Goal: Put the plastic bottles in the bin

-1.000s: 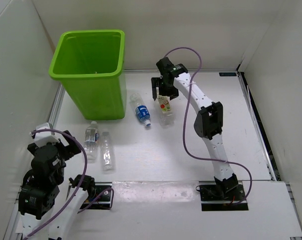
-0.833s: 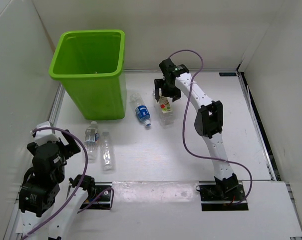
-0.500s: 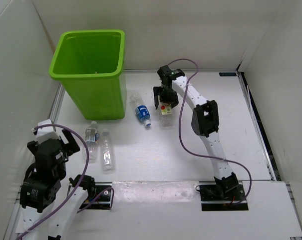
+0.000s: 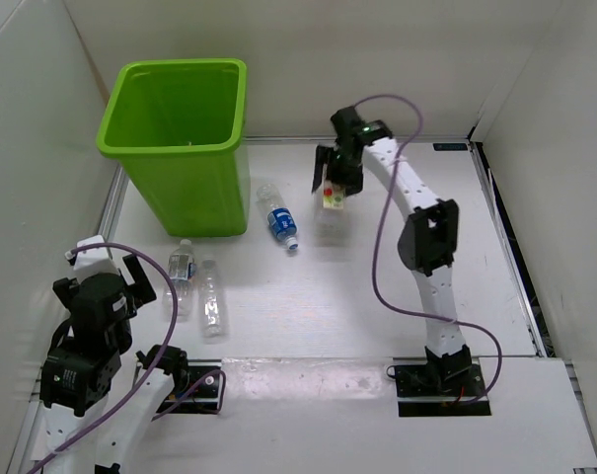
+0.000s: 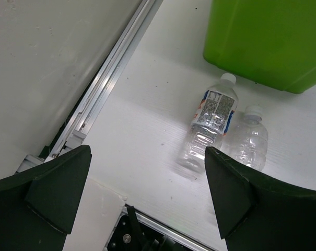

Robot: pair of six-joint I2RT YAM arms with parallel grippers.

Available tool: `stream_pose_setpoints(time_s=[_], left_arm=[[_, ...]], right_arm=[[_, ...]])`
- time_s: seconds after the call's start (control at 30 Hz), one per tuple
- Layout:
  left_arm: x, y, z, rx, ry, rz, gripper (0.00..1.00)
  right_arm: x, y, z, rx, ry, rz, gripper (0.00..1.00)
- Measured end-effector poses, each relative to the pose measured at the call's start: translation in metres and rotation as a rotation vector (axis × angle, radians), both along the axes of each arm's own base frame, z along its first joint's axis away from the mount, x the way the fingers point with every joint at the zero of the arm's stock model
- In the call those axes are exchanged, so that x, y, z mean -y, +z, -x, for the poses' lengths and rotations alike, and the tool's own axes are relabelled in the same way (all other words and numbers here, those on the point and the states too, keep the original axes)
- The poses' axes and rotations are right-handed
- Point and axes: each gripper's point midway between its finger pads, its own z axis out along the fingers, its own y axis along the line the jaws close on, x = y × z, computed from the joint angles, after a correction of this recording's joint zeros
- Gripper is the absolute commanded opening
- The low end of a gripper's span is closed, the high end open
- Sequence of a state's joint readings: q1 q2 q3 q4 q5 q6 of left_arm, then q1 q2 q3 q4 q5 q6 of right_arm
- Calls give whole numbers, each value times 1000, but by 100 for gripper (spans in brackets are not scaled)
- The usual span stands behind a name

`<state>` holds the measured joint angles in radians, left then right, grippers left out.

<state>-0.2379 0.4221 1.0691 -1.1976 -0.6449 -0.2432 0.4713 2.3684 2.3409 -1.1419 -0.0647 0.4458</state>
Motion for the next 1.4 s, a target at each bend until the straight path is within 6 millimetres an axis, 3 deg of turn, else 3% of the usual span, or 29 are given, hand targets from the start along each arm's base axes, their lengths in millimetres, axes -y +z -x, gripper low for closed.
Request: stream_pose_setpoints(time_s=[0.07, 0.2, 0.27, 0.37, 0.43, 0.5, 0.6, 0.7, 0.9, 1.1, 1.17, 1.23, 1.27, 1.4], left_arm=[[0, -1, 0, -3, 0, 0, 100], [1, -1, 0, -3, -2, 5, 100], [2, -1, -1, -3, -6, 11, 100], [5, -2, -3, -9, -21, 18, 100], [7, -3, -5, -16, -29, 20, 100], [9, -4, -6, -22, -38, 22, 100], [11, -4, -7, -26, -54, 25, 100], [13, -5, -6, -30, -64, 29, 100], [17, -4, -7, -41, -98, 28, 100], [22, -5, -12, -69, -126, 18, 100], [23, -6, -13, -79, -128, 16, 100], [23, -7, -14, -88, -130, 15, 100], [24, -7, -15, -92, -130, 15, 100], [24, -8, -16, -101, -131, 11, 100]], right_arm=[[0, 47, -15, 101, -67, -107, 0], [1, 191, -41, 411, -163, -420, 0], [-3, 264, -43, 573, -163, -562, 0], [-34, 363, -24, 793, -75, -763, 0], [-64, 405, 0, 884, 8, -864, 0], [-93, 433, 25, 952, 88, -933, 0], [-131, 447, 55, 1021, 171, -963, 0], [-158, 448, 64, 1104, 199, -930, 0], [-193, 436, 43, 1275, 163, -828, 0], [-219, 406, 18, 1352, 140, -742, 0], [-224, 394, 12, 1348, 151, -713, 21], [-230, 384, 10, 1344, 174, -695, 51], [-232, 381, 10, 1346, 188, -685, 90], [-237, 377, 16, 1365, 243, -646, 90]])
